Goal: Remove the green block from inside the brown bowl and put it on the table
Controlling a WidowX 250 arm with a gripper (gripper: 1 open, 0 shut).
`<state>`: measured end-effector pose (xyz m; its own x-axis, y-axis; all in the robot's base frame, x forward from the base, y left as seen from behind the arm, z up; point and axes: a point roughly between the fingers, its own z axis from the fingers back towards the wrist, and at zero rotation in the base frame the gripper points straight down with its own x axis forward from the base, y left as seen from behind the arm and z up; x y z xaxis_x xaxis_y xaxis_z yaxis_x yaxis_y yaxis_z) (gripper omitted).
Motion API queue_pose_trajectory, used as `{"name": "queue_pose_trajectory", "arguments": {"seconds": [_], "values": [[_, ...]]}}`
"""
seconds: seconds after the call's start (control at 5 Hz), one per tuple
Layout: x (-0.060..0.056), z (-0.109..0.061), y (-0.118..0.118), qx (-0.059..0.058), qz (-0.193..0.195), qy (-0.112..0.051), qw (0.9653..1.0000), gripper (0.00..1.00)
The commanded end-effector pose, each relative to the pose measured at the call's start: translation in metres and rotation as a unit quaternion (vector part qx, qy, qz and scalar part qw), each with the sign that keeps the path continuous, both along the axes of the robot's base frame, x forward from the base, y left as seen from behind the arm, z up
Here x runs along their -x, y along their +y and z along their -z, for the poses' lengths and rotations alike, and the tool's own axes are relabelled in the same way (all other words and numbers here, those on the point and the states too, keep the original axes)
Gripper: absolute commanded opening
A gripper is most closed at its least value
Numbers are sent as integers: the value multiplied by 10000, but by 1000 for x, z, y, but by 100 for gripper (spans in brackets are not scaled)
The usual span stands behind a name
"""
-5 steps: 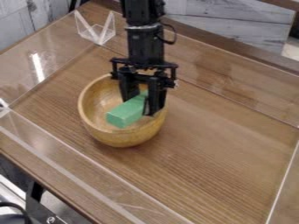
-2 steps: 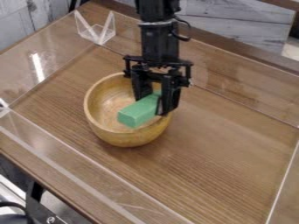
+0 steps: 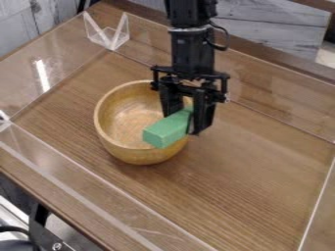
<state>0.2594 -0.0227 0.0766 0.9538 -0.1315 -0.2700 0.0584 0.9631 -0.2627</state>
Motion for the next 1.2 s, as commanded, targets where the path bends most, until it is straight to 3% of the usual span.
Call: {"name": "queue_pose_trajectory", "arguments": {"seconds": [0.0,1.0], "values": [[-7,-19,-9,21,115,-469,9988,0],[-4,15,-27,79,484,-620,9969,0]]}}
